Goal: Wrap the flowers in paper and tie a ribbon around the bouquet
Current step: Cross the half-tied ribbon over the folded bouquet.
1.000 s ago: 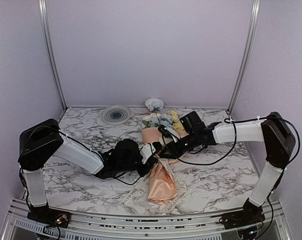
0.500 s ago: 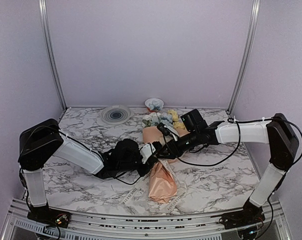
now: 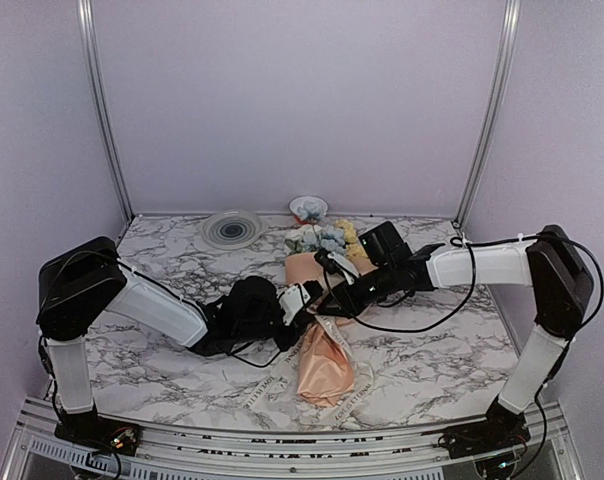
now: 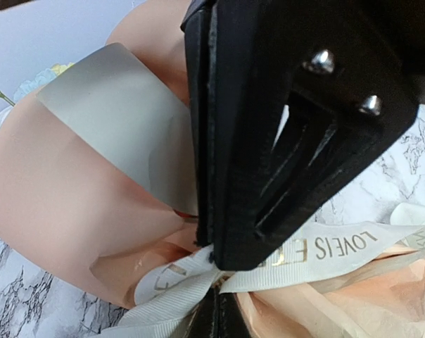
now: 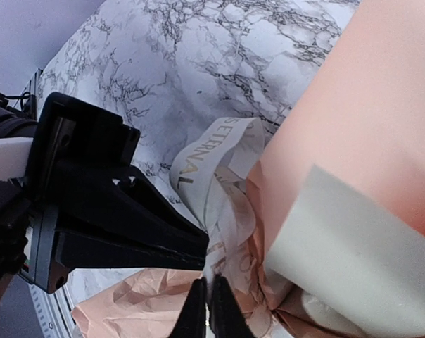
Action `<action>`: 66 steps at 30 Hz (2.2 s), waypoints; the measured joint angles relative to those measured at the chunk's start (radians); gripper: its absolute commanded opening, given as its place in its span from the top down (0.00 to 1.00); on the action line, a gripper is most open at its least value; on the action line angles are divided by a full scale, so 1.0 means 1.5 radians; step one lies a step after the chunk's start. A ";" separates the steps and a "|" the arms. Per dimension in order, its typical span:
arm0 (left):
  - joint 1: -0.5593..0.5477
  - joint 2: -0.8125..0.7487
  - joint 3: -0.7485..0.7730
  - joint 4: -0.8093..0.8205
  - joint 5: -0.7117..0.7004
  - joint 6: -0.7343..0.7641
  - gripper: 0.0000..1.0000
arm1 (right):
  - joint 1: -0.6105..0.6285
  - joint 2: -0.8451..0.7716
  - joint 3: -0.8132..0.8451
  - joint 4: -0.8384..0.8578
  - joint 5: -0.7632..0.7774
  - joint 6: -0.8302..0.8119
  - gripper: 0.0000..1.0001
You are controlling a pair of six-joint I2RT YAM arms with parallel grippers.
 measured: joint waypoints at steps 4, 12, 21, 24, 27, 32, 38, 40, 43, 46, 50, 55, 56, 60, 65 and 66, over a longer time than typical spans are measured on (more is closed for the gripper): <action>0.002 0.000 0.000 0.000 0.001 -0.003 1.00 | 0.000 0.004 0.000 -0.002 0.000 0.002 1.00; 0.005 0.000 0.000 0.002 0.006 -0.018 1.00 | 0.001 -0.025 -0.013 0.007 -0.068 0.010 1.00; 0.014 0.000 0.000 0.012 0.026 -0.042 1.00 | 0.028 -0.038 -0.061 0.045 -0.116 0.041 1.00; 0.015 0.000 0.000 0.013 0.042 -0.049 1.00 | 0.032 -0.037 -0.067 0.049 -0.121 0.047 0.91; 0.016 0.000 0.000 0.015 0.059 -0.056 1.00 | 0.034 -0.033 -0.067 0.052 -0.118 0.055 0.80; 0.018 0.000 0.000 0.019 0.076 -0.071 1.00 | 0.027 -0.033 -0.067 0.047 -0.084 0.065 0.69; 0.018 0.001 0.000 0.029 0.083 -0.075 1.00 | -0.005 -0.073 -0.059 0.009 -0.058 0.069 0.62; 0.018 0.001 0.000 0.029 0.083 -0.075 1.00 | -0.017 -0.095 -0.053 -0.001 -0.050 0.068 0.61; 0.018 0.001 0.000 0.030 0.083 -0.075 1.00 | -0.035 -0.122 -0.049 -0.006 -0.046 0.066 0.61; 0.018 0.001 0.000 0.030 0.083 -0.075 1.00 | -0.045 -0.128 -0.049 -0.009 -0.040 0.067 0.76; 0.018 0.001 0.000 0.031 0.085 -0.075 1.00 | -0.047 -0.120 -0.049 -0.016 -0.023 0.072 0.91; 0.018 0.001 0.000 0.031 0.089 -0.074 1.00 | -0.044 -0.088 -0.050 -0.012 -0.020 0.079 0.95; 0.018 0.001 0.000 0.031 0.089 -0.074 1.00 | -0.042 -0.079 -0.050 -0.011 -0.019 0.079 0.95; 0.018 0.001 0.000 0.031 0.090 -0.074 1.00 | -0.029 -0.046 -0.050 -0.010 -0.017 0.079 0.95; 0.018 0.001 0.000 0.031 0.090 -0.074 1.00 | -0.024 -0.018 -0.050 -0.001 -0.028 0.077 0.91; 0.018 0.001 0.000 0.031 0.090 -0.074 1.00 | -0.024 -0.013 -0.050 0.006 -0.037 0.076 0.91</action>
